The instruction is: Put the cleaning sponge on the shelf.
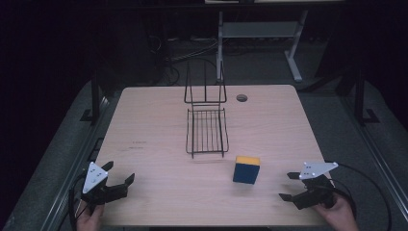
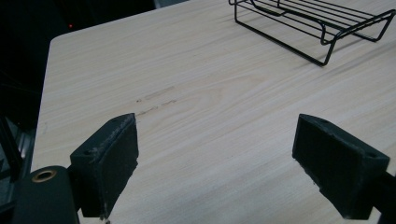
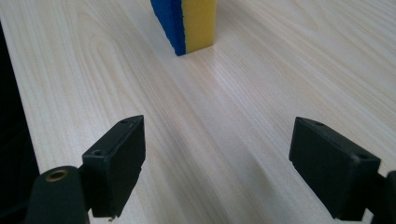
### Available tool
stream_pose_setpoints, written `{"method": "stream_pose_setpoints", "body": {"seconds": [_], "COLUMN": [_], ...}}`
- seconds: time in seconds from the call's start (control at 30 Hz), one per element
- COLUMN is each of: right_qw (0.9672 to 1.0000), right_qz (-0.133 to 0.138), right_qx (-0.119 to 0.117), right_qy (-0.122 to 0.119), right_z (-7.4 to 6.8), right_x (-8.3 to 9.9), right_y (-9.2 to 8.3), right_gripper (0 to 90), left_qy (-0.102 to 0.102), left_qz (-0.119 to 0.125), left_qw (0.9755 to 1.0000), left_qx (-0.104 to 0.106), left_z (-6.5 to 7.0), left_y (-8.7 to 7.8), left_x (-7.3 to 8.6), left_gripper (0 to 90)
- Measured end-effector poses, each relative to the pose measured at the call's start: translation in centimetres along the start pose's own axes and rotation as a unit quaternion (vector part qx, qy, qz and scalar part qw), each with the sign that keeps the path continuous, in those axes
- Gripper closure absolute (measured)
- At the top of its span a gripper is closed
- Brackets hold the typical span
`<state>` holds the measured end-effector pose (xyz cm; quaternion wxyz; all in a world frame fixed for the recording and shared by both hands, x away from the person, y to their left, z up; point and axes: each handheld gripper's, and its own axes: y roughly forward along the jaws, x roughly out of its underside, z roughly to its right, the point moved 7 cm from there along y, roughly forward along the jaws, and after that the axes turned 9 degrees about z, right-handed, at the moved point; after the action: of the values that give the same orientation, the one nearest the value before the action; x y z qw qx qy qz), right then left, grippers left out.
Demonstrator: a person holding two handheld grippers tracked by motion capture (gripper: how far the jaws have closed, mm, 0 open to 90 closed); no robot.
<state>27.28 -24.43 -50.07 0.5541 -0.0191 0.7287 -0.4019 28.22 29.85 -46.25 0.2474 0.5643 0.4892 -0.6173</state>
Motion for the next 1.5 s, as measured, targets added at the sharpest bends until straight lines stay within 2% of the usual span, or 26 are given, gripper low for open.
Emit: {"method": "stream_pose_setpoints", "body": {"seconds": [0.43, 0.77, 0.9, 1.5], "right_qw": [0.9997, 0.9989, 0.9983, 0.9964], "right_qz": [-0.01, -0.004, -0.012, -0.022], "right_qx": [-0.014, -0.029, -0.036, -0.059], "right_qy": [-0.016, -0.036, -0.044, -0.056], "right_z": [-0.2, -0.5, -0.8, -1.4], "right_x": [-1.0, -3.1, -3.6, -5.0], "right_y": [0.8, 1.7, 2.3, 3.6], "right_gripper": [18.1, 18.1, 18.1, 18.1], "left_qy": [0.002, -0.001, 0.0, -0.001], "left_qz": [-0.001, 0.0, -0.001, 0.001], "left_qw": [1.0, 1.0, 1.0, 1.0], "left_qx": [0.0, -0.001, -0.001, -0.002], "left_z": [0.0, 0.0, -0.1, -0.2], "left_y": [0.0, 0.0, 0.0, 0.0], "left_x": [0.0, 0.0, 0.0, 0.0], "left_gripper": [13.9, 13.9, 13.9, 13.9]}}
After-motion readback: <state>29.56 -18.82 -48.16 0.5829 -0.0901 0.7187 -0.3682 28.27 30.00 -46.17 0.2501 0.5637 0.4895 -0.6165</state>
